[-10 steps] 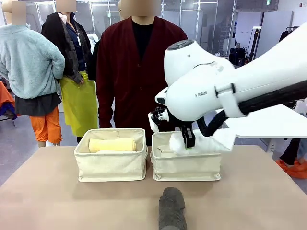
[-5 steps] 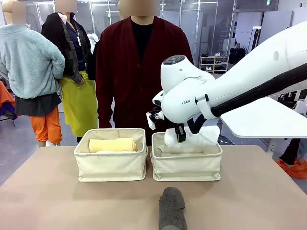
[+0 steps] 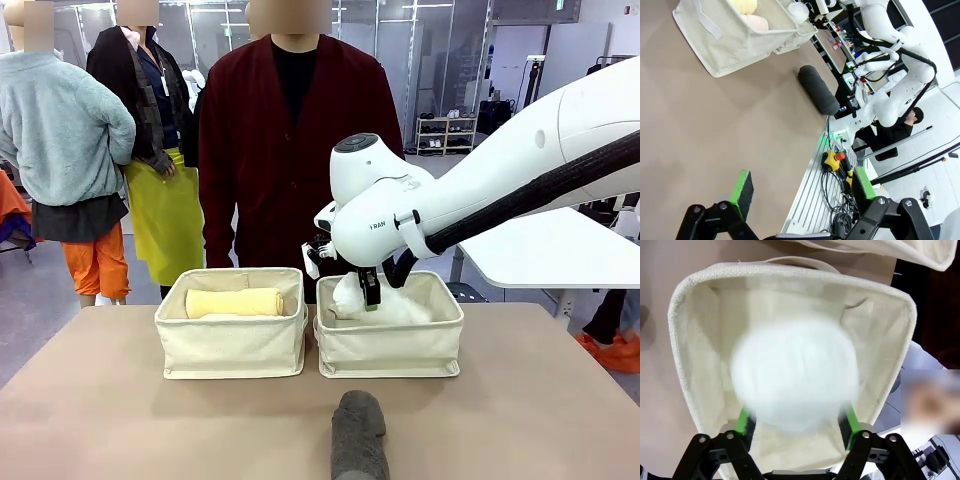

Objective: Divide the towels into two baskets.
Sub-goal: Pick up one hotel-folded towel from the bottom of the table and place it in the Fabric basket indicated by the person.

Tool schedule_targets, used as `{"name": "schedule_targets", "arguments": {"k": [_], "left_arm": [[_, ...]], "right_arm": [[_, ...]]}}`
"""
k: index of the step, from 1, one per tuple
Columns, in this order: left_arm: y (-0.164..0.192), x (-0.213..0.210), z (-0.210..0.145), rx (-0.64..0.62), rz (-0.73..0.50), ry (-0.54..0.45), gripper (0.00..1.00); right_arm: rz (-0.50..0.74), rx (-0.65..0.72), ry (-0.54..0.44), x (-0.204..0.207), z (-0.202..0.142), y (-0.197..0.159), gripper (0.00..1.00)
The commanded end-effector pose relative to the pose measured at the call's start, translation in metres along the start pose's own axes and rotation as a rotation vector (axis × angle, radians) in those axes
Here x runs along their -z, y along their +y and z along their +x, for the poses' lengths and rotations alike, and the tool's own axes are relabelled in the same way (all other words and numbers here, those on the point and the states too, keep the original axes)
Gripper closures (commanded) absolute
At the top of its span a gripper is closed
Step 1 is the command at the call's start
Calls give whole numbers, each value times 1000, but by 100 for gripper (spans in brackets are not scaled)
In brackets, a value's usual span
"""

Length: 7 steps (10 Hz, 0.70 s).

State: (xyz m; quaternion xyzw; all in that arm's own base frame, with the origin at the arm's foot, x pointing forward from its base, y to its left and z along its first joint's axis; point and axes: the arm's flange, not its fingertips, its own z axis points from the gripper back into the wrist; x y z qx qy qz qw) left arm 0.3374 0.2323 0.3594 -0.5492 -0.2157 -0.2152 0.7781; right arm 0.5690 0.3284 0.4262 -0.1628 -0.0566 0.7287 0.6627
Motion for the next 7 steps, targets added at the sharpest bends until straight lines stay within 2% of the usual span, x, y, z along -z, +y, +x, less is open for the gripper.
{"name": "schedule_targets", "arguments": {"k": [1,3,4,5,7], "left_arm": [[-4,-3,-2,6,6,12,0],[-4,-3,-2,6,6,12,0],[-4,-3,-2,6,6,12,0],[-4,-3,-2,6,6,12,0],[-4,-3,-2,6,6,12,0]], "right_arm": [[-4,29,41,-6,3,4,0],[-4,56,-1,-17,-8,19,0],[-10,113,-23,-21,-26,34,0],[3,18,11,-7,-1,3,0],[3,18,11,-7,-1,3,0]]}}
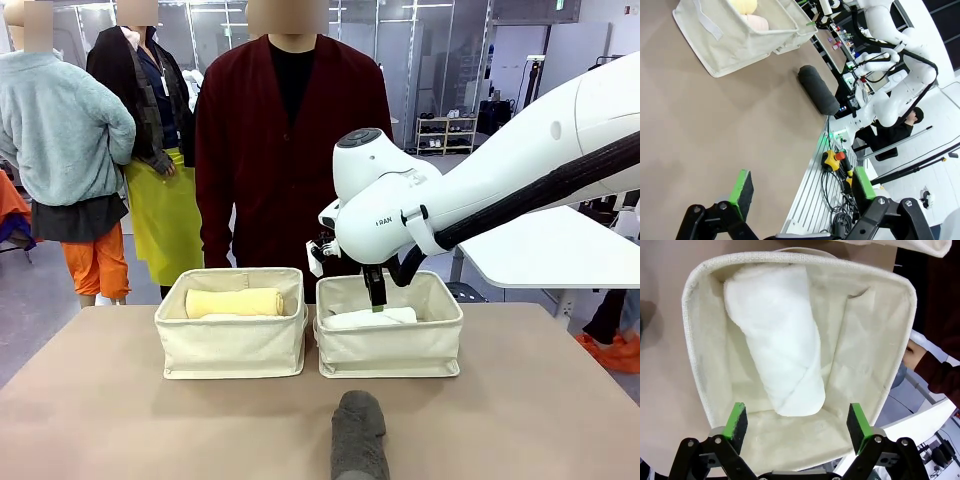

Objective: Divide the towels into two baskets.
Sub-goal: Pick up one hotel-folded towel from the bottom of the table and place it in the Fabric basket indicated by the person.

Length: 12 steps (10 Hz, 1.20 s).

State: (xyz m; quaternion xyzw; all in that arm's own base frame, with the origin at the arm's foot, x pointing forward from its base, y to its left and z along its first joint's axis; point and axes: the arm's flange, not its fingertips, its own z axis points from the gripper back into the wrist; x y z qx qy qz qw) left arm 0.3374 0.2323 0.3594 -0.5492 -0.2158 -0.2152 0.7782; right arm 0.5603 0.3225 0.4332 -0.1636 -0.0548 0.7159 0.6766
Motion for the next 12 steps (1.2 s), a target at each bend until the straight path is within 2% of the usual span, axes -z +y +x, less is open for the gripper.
{"name": "schedule_targets", "arguments": {"k": [1,7,8,10,11,12], "left_arm": [[-4,-3,-2,6,6,12,0],[-4,-3,-2,6,6,12,0],[-4,-3,-2,6,6,12,0],[-4,-3,-2,6,6,12,0],[-4,-3,-2,6,6,12,0],[-4,-3,-2,6,6,12,0]], "right_arm": [[-2,-19,2,1,5,-4,0],[1,-5,-6,3,5,-2,0],[46,31,-15,-19,-16,11,0],[95,150,-118,-44,-64,40,0],[122,226,-181,-46,-92,53,0],[165,309,-299,-46,-123,69,0]]}}
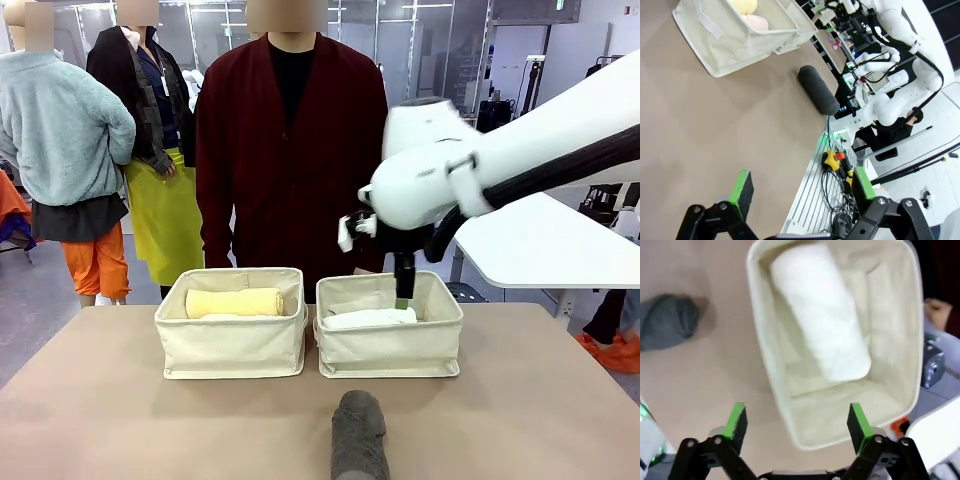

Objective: Divide the towels into two baskets.
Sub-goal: Pick up one hotel-folded towel from the bottom of the table and place it in the Fabric basket indicated by the person.

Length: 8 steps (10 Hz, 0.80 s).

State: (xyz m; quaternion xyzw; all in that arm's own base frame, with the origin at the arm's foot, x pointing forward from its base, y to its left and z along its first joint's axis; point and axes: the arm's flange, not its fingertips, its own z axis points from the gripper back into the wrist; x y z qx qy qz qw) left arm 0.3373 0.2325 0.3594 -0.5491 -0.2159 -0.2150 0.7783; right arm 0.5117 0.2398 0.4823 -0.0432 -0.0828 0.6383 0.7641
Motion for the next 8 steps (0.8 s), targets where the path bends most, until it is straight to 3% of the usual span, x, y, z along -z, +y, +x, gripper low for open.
{"name": "schedule_targets", "arguments": {"k": [1,4,6,8], "left_arm": [[-4,-3,-2,6,6,12,0],[-4,-3,-2,6,6,12,0],[-4,-3,-2,6,6,12,0],[-4,-3,-2,6,6,12,0]], "right_arm": [[75,121,-176,-3,-75,31,0],[258,389,-472,-14,-170,62,0],[417,564,-712,-29,-245,81,0],[581,705,-880,-23,-328,99,0]]}}
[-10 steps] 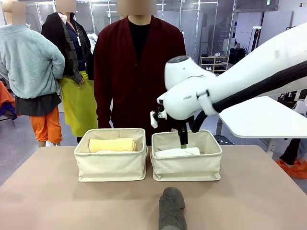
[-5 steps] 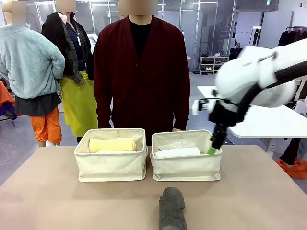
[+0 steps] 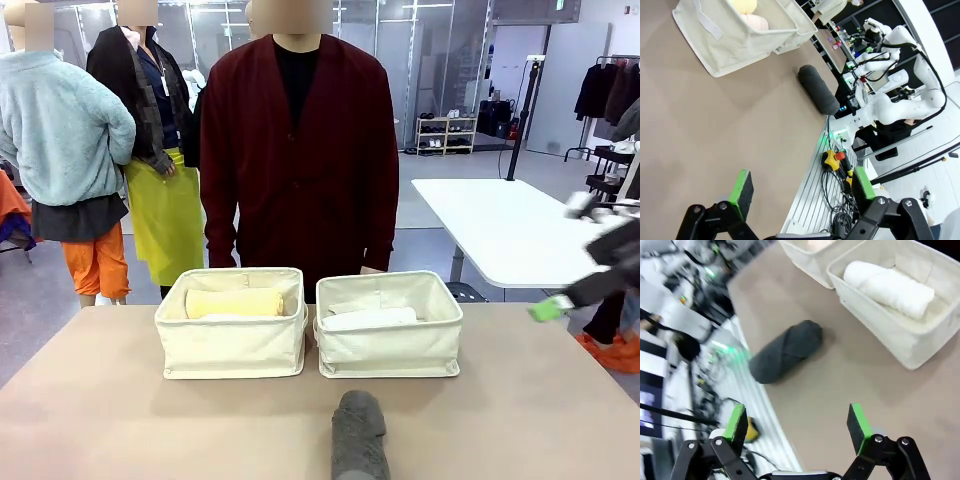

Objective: Divide the towels into two baskets.
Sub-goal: Pick up one hotel-folded towel from the bottom of the table and place it in the Fabric basket indicated by the person.

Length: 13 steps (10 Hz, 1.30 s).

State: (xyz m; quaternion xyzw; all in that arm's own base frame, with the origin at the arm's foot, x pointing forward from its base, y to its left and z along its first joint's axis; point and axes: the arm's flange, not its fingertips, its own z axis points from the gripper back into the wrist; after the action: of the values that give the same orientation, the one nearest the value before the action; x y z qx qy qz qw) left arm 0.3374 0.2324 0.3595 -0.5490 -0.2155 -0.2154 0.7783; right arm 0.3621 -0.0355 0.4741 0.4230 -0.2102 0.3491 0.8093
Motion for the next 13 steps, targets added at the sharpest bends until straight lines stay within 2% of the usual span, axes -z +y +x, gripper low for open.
{"name": "schedule_targets", "arguments": {"k": [1,2,5,6,7,13], "left_arm": [[-4,-3,-3,6,6,11,0],[-4,-3,-3,6,6,11,0],[-4,-3,-3,6,6,11,0],[-4,-3,-3,6,6,11,0],[-4,-3,-3,6,6,11,0],[-4,-3,-3,6,6,11,0]], "right_arm": [[91,169,-148,-43,-59,-25,0],[100,247,-193,-54,-84,-32,0],[165,377,-262,-57,-121,-45,0],[187,378,-244,-50,-119,-49,0],[133,358,-237,-68,-129,-45,0],[133,358,-237,-68,-129,-45,0]]}}
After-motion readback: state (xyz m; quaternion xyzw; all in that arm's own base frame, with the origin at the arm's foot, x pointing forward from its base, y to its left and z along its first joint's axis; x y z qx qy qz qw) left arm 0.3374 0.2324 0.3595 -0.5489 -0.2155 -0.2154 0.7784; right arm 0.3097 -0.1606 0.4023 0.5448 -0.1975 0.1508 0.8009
